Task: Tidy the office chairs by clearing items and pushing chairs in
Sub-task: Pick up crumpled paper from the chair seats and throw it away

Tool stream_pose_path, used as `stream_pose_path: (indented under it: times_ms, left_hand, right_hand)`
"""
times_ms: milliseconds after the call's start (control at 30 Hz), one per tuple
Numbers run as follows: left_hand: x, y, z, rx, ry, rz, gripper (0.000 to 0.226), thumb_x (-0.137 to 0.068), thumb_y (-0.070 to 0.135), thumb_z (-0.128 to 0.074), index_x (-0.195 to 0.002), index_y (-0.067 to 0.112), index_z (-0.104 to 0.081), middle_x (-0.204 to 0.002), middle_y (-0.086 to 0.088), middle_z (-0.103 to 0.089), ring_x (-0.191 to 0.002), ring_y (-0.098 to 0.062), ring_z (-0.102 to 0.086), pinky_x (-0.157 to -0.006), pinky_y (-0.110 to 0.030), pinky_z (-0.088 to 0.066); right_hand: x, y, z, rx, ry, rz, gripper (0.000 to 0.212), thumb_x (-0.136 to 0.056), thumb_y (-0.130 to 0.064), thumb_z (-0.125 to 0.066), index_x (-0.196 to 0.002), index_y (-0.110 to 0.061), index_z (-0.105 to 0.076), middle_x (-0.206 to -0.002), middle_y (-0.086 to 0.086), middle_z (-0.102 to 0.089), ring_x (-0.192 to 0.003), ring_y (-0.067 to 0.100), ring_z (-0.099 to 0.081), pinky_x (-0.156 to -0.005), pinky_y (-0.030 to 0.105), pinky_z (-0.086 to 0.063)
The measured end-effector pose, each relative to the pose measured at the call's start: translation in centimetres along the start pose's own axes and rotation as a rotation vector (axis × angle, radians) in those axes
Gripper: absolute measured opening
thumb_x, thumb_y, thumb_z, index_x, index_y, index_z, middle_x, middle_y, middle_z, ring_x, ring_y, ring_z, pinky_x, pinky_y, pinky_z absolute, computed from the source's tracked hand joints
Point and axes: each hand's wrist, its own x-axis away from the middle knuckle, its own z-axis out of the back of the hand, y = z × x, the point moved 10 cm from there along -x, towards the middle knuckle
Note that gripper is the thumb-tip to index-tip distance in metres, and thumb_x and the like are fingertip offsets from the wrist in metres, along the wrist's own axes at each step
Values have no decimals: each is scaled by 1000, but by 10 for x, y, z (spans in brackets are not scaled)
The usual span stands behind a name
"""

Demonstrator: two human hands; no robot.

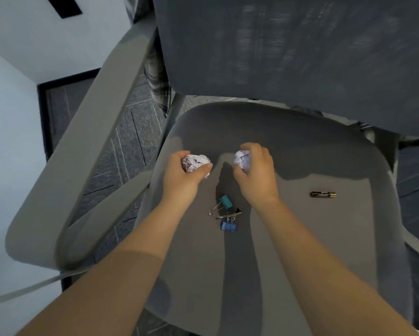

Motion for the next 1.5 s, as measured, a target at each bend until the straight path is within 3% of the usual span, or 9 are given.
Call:
stream_pose_path:
  times_ms: [67, 300, 500, 733, 833, 967, 1067, 1267, 1500]
  left_hand:
    - [14, 16, -9, -3, -36, -8, 50, -77, 11, -68, -121, 7, -46, -103, -1, -53, -94, -15, -52, -75, -16, -44]
    - [84, 86, -54, 25, -174, -68, 35, -76, 15, -68, -105, 18, -48, -100, 1, -55, -96, -15, -53, -96, -37, -48]
    - [192, 140, -102, 63, -337, -157, 25, -80, 20, -65, -100, 15, -51, -96, -1, -58, -84, -14, -56, -80, -28, -47]
    - [350, 175, -173, 50, -602, -295, 19, -84, 13, -60, -100, 12, -50, -84, 3, -56, -72, -8, -53, -61, -17, -47]
    - [420, 171, -214, 23, -755, -320, 27, -81, 13, -64, -103, 13, -50, -96, -5, -59, -73, -8, -57, -61, -12, -49]
    - [509, 154, -272, -12, -935, -322, 29, -81, 9, -63, -105, 15, -48, -82, 5, -57, -56, 8, -61, -65, -10, -47]
    - [570, 131, -311, -119, -1090, -322, 36, -78, 13, -67, -110, 16, -50, -83, 8, -57, -69, -1, -58, -69, -15, -46]
    - [673, 79, -365, -377, -1325, -305, 44, -81, 17, -64, -121, 11, -47, -105, -5, -58, -92, -17, -58, -75, -24, -46]
    - [754, -10, -427, -635, -1436, -315, 16, -74, 30, -57, -67, 22, -45, -76, -8, -48, -75, -18, -43, -75, -30, -35]
  right_hand:
    - [12, -7, 23, -75, 34, -3, 41, -81, -3, -57, -120, -7, -50, -120, 12, -49, -115, 28, -46, -90, 25, -35]
    - [73, -27, 139, -263, 199, -57, 36, -80, -5, -60, -114, -13, -53, -101, -7, -43, -102, 16, -46, -87, 21, -36]
    - [165, -24, 256, -359, 407, -66, 30, -79, -9, -62, -101, -24, -50, -99, -5, -51, -91, 12, -50, -71, 3, -38]
    - [330, 29, 382, -361, 652, -150, 31, -78, -7, -63, -105, -19, -54, -104, 3, -54, -88, 17, -53, -80, 19, -44]
    - [406, 68, 423, -352, 759, -244, 30, -78, -9, -63, -100, -24, -51, -108, 7, -56, -90, 23, -57, -81, 24, -45]
    - [507, 125, 462, -304, 915, -428, 35, -77, -9, -65, -111, -12, -55, -105, 5, -53, -89, 15, -50, -67, 3, -35]
    - [577, 160, 478, -300, 1036, -544, 37, -77, -10, -66, -111, -12, -54, -104, 6, -55, -91, 19, -52, -74, 13, -42]
    - [697, 219, 485, -416, 1235, -734, 36, -84, -11, -59, -119, -8, -50, -106, 3, -51, -91, 15, -49, -58, -2, -37]
    - [787, 307, 470, -649, 1343, -884, 24, -87, -22, -56, -109, -16, -46, -103, -2, -49, -96, 14, -48, -81, 28, -38]
